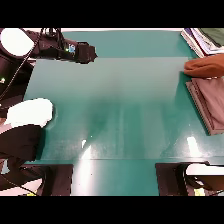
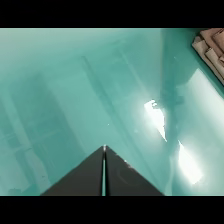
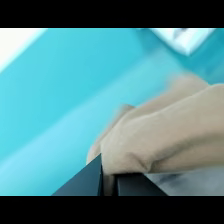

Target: Fold the shirts.

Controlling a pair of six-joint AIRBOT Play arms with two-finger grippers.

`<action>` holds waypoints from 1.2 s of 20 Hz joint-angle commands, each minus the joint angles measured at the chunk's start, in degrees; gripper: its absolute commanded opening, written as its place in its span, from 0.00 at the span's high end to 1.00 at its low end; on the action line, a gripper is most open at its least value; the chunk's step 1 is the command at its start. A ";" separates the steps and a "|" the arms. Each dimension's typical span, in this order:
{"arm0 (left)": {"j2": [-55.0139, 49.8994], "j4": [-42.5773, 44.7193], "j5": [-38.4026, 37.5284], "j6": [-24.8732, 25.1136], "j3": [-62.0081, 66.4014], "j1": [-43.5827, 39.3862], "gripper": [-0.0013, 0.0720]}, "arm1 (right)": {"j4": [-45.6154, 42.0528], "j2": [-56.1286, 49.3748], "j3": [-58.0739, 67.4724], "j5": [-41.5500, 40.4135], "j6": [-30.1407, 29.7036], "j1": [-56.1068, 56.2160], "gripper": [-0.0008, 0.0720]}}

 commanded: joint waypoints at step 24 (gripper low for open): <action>-0.02 0.46 -3.54 3.43 -0.02 -0.02 0.95 | -23.23 24.52 -34.47 15.63 -6.12 -18.91 0.15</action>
